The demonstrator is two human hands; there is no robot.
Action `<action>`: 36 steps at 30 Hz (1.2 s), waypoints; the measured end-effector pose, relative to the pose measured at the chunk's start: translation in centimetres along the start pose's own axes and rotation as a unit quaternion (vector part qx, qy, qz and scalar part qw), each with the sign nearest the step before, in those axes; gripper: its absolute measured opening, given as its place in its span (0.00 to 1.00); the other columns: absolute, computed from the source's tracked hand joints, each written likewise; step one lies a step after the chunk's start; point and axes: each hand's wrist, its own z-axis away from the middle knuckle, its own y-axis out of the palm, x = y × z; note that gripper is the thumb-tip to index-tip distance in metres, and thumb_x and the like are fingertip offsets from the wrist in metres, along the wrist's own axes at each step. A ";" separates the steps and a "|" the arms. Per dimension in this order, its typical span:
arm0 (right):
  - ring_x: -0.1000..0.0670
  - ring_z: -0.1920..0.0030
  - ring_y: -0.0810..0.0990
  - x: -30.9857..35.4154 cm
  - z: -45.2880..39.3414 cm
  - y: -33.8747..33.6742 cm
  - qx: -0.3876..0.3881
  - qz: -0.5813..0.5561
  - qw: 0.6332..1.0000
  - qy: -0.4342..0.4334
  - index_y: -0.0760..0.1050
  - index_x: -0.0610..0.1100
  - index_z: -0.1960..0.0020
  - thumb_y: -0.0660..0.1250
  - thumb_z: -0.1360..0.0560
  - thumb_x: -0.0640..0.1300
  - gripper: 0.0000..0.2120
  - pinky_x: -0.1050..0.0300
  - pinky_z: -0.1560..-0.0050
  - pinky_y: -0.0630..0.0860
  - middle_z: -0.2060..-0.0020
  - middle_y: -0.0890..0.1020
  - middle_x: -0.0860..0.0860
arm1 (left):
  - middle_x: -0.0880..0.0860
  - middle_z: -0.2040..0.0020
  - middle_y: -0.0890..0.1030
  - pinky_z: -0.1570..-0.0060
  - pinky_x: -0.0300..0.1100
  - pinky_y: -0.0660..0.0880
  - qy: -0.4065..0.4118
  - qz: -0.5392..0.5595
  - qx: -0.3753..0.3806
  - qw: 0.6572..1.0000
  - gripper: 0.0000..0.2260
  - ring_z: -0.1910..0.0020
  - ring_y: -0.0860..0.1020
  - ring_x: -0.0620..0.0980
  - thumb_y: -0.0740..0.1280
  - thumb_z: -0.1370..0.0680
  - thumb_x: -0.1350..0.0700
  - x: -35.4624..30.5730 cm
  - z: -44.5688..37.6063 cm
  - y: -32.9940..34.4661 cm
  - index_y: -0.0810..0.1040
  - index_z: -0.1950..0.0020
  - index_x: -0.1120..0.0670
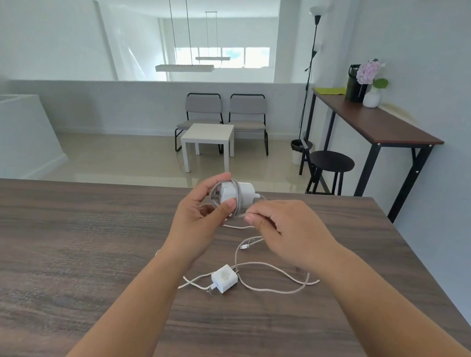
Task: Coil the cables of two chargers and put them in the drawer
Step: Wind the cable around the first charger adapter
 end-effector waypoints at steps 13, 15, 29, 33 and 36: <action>0.53 0.64 0.75 0.6 0.4 -1.1 0.061 0.021 0.995 -0.079 0.78 0.51 0.55 0.56 0.20 0.52 0.13 0.51 0.62 0.75 0.68 0.78 0.55 | 0.53 0.54 0.84 0.66 0.36 0.80 -0.164 0.249 -0.097 0.950 0.12 0.62 0.83 0.48 0.65 0.20 0.59 -0.4 -1.1 -1.4 0.78 0.37 0.53; 0.54 0.65 0.75 0.7 0.5 -1.2 0.064 0.024 0.994 -0.082 0.78 0.50 0.55 0.58 0.21 0.51 0.12 0.51 0.63 0.75 0.68 0.78 0.55 | 0.53 0.54 0.84 0.66 0.36 0.80 -0.168 0.254 -0.099 0.947 0.11 0.62 0.83 0.47 0.64 0.20 0.59 -0.3 -1.1 -1.5 0.78 0.38 0.54; 0.52 0.68 0.65 1.7 2.0 -1.2 0.093 0.073 0.990 -0.081 0.76 0.51 0.57 0.56 0.21 0.52 0.13 0.52 0.68 0.73 0.73 0.66 0.56 | 0.52 0.54 0.81 0.61 0.37 0.80 -0.108 0.134 -0.122 0.978 0.13 0.61 0.80 0.48 0.65 0.20 0.62 0.7 -1.0 -1.6 0.77 0.37 0.51; 0.51 0.69 0.68 2.4 1.8 -1.2 0.091 0.074 0.989 -0.094 0.75 0.49 0.59 0.54 0.22 0.52 0.15 0.53 0.68 0.73 0.72 0.70 0.55 | 0.53 0.49 0.80 0.59 0.38 0.80 -0.058 0.043 -0.108 0.992 0.13 0.62 0.81 0.45 0.66 0.20 0.62 0.9 -0.5 -1.1 0.78 0.40 0.47; 0.49 0.68 0.74 2.5 1.3 -1.6 0.069 0.067 0.990 -0.105 0.77 0.50 0.58 0.51 0.23 0.54 0.18 0.54 0.68 0.73 0.71 0.77 0.53 | 0.54 0.47 0.80 0.55 0.47 0.82 -0.019 -0.048 -0.098 0.994 0.14 0.62 0.82 0.49 0.70 0.22 0.58 1.3 -0.3 -0.8 0.78 0.39 0.43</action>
